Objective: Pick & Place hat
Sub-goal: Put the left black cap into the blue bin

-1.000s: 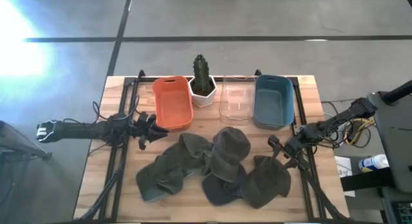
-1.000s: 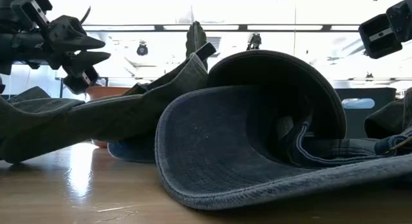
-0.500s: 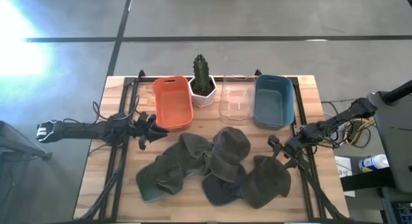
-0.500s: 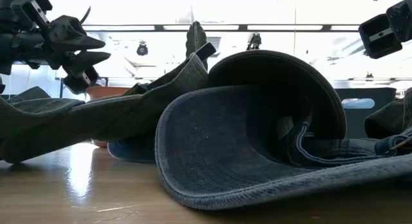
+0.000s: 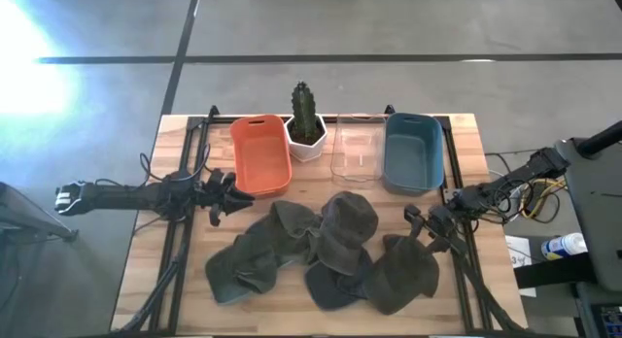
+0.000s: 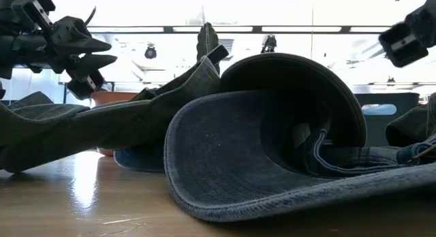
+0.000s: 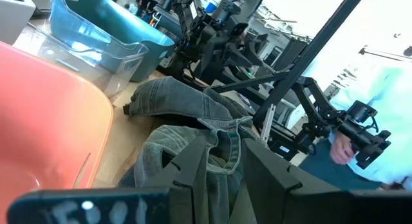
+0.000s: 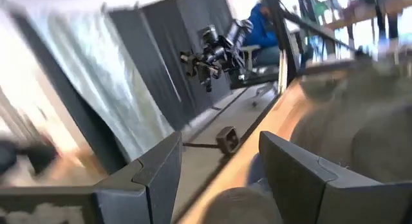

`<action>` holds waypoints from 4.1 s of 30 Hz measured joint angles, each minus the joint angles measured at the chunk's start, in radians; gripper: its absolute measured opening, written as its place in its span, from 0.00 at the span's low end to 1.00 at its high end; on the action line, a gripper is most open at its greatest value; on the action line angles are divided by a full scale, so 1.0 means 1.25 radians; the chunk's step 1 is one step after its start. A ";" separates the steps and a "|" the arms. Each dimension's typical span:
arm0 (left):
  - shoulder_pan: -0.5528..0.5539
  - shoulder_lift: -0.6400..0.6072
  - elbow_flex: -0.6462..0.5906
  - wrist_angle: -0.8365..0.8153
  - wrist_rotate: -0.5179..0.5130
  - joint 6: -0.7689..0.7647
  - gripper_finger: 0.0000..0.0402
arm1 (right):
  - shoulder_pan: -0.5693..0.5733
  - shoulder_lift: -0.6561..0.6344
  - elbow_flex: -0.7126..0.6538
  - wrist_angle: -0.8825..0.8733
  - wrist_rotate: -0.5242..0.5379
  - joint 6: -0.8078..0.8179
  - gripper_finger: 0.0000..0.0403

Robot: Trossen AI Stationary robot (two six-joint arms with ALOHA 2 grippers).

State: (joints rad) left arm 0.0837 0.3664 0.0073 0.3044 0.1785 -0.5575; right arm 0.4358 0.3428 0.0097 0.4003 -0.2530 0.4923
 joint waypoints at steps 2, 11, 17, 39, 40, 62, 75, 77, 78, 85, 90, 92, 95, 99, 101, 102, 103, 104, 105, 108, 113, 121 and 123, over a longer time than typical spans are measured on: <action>0.000 0.000 0.000 0.000 0.000 0.000 0.23 | 0.000 0.000 0.000 -0.001 0.001 0.100 0.50; 0.000 0.000 0.000 0.000 0.000 0.000 0.23 | 0.000 0.000 0.000 0.005 0.247 0.350 0.50; 0.000 0.000 0.000 0.000 0.000 0.000 0.23 | -0.001 0.000 0.000 0.023 0.373 0.450 0.50; 0.000 0.000 0.000 -0.002 -0.050 0.000 0.23 | 0.021 0.460 0.479 -0.642 0.452 0.705 0.50; 0.000 0.000 0.000 -0.002 -0.050 0.000 0.23 | 0.027 0.508 0.523 -0.709 0.454 0.694 0.50; 0.000 0.000 0.000 -0.007 -0.052 0.000 0.23 | 0.168 1.285 1.235 -1.075 0.650 0.509 0.50; 0.000 0.000 0.000 -0.007 -0.052 0.000 0.23 | 0.168 1.616 1.753 -1.588 0.658 0.689 0.50; 0.000 0.000 0.000 -0.007 -0.052 0.000 0.23 | 0.168 1.631 1.775 -1.559 0.662 0.650 0.50; 0.000 0.000 0.000 -0.007 -0.052 0.000 0.23 | 0.168 1.637 1.785 -1.547 0.667 0.623 0.50; 0.000 0.003 0.000 -0.022 -0.052 0.000 0.23 | 0.158 1.702 1.812 -1.573 0.688 0.625 0.50; 0.000 0.011 0.000 -0.036 -0.053 0.000 0.23 | 0.131 1.688 1.789 -1.578 0.717 0.607 0.50; 0.000 0.011 0.000 -0.038 -0.054 0.000 0.23 | 0.123 1.680 1.776 -1.577 0.727 0.605 0.50; 0.000 0.011 0.000 -0.043 -0.054 0.000 0.23 | 0.114 1.650 1.752 -1.578 0.725 0.612 0.50; 0.000 0.011 0.000 -0.043 -0.054 0.000 0.23 | 0.106 1.613 1.717 -1.576 0.726 0.621 0.50; 0.000 0.011 0.000 -0.043 -0.054 0.000 0.23 | 0.097 1.584 1.682 -1.577 0.726 0.628 0.48; 0.000 0.011 0.000 -0.043 -0.054 0.000 0.23 | 0.092 1.567 1.661 -1.577 0.725 0.631 0.46; 0.000 0.011 0.000 -0.043 -0.054 0.000 0.23 | 0.087 1.547 1.636 -1.576 0.723 0.635 0.43; 0.000 0.011 0.000 -0.043 -0.054 0.000 0.23 | 0.083 1.528 1.609 -1.577 0.717 0.641 0.40; 0.000 0.011 0.000 -0.043 -0.054 0.000 0.23 | 0.078 1.511 1.580 -1.577 0.709 0.648 0.36; 0.000 0.011 0.000 -0.043 -0.054 0.000 0.23 | 0.068 1.455 1.480 -1.577 0.687 0.674 0.23; 0.000 0.011 0.000 -0.044 -0.054 0.000 0.23 | 0.058 1.339 1.365 -1.571 0.676 0.747 0.05; 0.000 0.011 0.000 -0.048 -0.054 0.000 0.23 | 0.106 1.139 1.380 -1.566 0.737 0.795 0.03; 0.000 0.011 0.000 -0.048 -0.054 0.000 0.23 | 0.116 1.103 1.405 -1.575 0.777 0.781 0.03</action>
State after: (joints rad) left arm 0.0834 0.3804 0.0072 0.2441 0.1107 -0.5575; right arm 0.5808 1.7215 1.7653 -1.5684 0.7185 1.4687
